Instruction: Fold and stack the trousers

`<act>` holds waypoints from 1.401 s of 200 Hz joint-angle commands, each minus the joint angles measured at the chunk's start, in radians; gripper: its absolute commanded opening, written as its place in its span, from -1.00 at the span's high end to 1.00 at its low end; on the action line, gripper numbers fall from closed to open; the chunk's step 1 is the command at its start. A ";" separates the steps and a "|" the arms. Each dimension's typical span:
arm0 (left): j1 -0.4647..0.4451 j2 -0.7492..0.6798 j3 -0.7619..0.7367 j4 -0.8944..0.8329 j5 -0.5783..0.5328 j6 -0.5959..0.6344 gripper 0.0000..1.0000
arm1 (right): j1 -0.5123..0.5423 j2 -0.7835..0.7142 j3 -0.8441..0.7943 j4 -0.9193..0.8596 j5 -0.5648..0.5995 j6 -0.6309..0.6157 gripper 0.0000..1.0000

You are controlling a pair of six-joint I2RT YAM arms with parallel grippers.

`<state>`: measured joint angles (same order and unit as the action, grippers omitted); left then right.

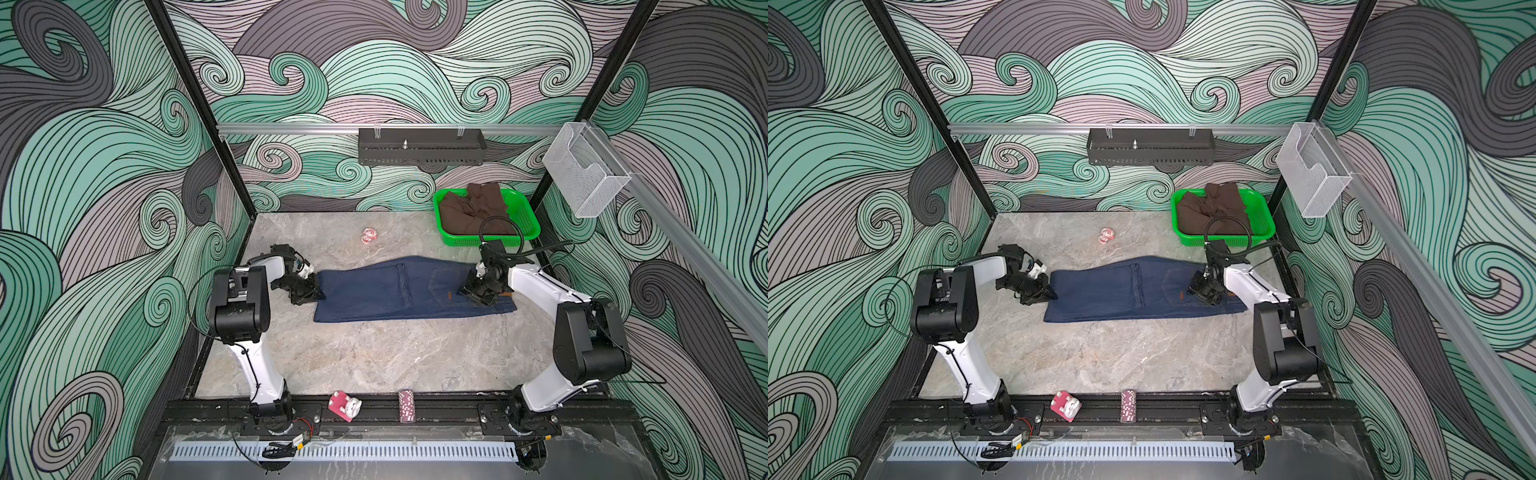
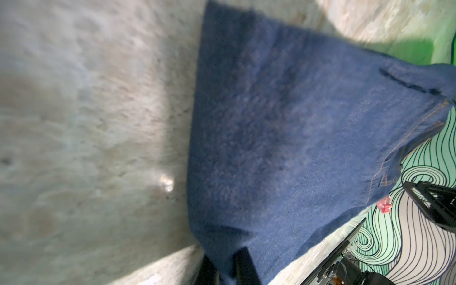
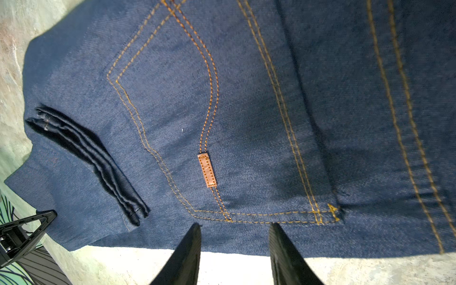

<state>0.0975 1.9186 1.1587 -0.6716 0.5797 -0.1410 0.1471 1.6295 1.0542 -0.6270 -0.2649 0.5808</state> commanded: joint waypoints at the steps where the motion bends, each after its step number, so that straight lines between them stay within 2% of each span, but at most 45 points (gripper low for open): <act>1: -0.010 -0.004 0.009 -0.038 0.043 0.009 0.96 | -0.001 0.010 0.009 0.000 0.008 -0.002 0.06; 17: -0.010 -0.021 0.013 -0.056 0.040 0.015 1.00 | -0.001 0.007 0.016 0.008 0.012 0.000 0.06; 37: -0.008 -0.050 0.021 -0.091 -0.033 0.005 1.00 | -0.001 0.010 0.031 0.007 0.018 0.004 0.06; 77: 0.045 -0.115 0.058 -0.205 -0.325 -0.049 1.00 | -0.001 0.004 0.047 0.004 0.039 0.006 0.03; 104: 0.131 -0.132 0.076 -0.249 -0.446 -0.094 1.00 | -0.001 -0.006 0.045 0.006 0.061 -0.004 0.01; 146: 0.194 -0.099 0.179 -0.344 -0.687 -0.059 1.00 | -0.003 -0.009 0.031 0.039 0.077 -0.044 -0.04; 210: 0.229 -0.048 0.262 -0.392 -0.764 -0.043 1.00 | 0.021 0.109 0.041 0.143 -0.082 -0.066 -0.05; 244: 0.256 -0.021 0.287 -0.423 -0.845 -0.056 1.00 | 0.075 0.147 0.044 0.170 -0.104 -0.053 -0.05; 280: 0.267 0.009 0.331 -0.430 -0.839 -0.058 1.00 | 0.117 0.187 0.036 0.193 -0.109 -0.034 -0.01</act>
<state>0.3527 1.9034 1.4261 -1.0603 -0.2119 -0.1917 0.2466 1.7889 1.0817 -0.4610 -0.3508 0.5327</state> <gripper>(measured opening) 0.051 0.513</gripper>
